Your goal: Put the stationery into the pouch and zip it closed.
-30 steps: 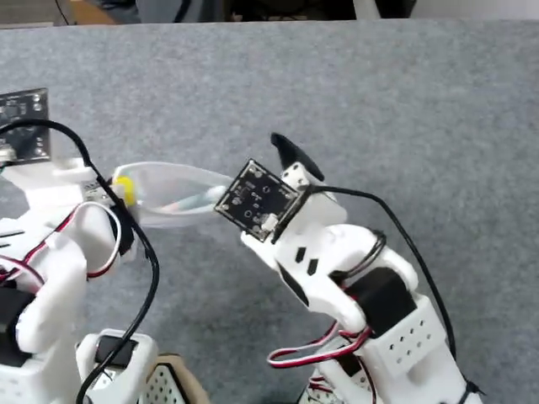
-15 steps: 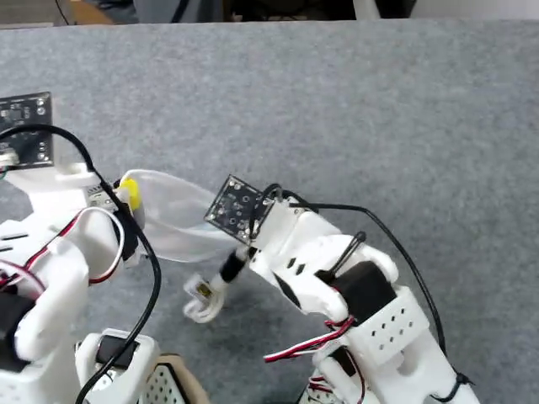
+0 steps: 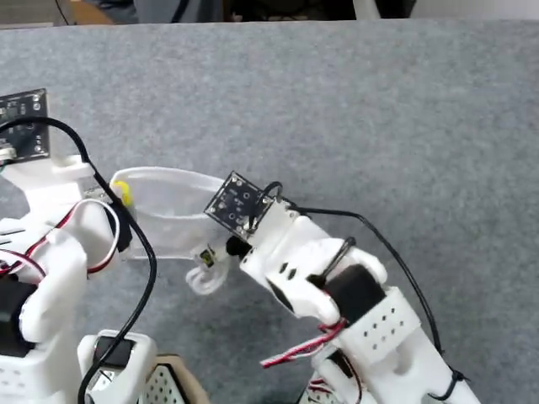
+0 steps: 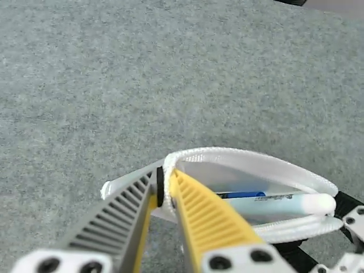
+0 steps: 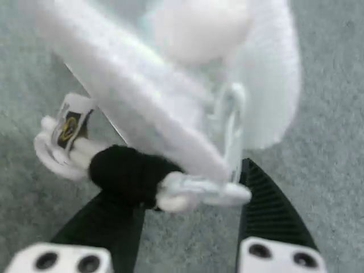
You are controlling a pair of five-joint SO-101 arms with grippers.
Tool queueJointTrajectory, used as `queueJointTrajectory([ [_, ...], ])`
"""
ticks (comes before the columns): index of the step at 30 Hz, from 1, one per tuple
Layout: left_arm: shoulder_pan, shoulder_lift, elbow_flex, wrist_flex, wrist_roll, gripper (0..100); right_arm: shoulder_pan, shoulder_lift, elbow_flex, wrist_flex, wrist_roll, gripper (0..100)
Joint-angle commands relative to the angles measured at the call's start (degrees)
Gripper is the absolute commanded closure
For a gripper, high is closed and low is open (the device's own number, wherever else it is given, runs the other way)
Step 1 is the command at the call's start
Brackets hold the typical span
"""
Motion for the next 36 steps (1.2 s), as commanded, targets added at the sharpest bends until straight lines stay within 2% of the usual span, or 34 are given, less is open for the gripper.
queueJointTrajectory([
  [1, -0.57, -0.79, -0.22, -0.44, 0.26, 97, -0.79, -3.38, -1.27, -2.02, -2.99, 77.6],
  [6, -0.57, -0.79, -0.04, -0.44, 0.18, 97, -0.79, -6.2, -4.09, -1.23, -4.75, 77.6],
  [24, -0.57, -0.79, -0.04, -0.35, -1.23, 97, -0.97, -6.81, -26.68, 17.32, -4.66, 77.6],
  [29, -0.57, -0.79, -0.04, -0.35, -1.23, 97, -1.14, -6.81, -27.38, 15.21, -4.66, 77.6],
  [32, -0.57, -0.79, -0.04, -0.35, -1.23, 97, -3.6, -6.81, -28.62, 14.51, -4.84, 77.6],
  [36, -0.57, -0.79, -0.04, -0.35, -1.23, 97, -5.98, -7.6, -34.51, 19.43, -7.21, 77.6],
])
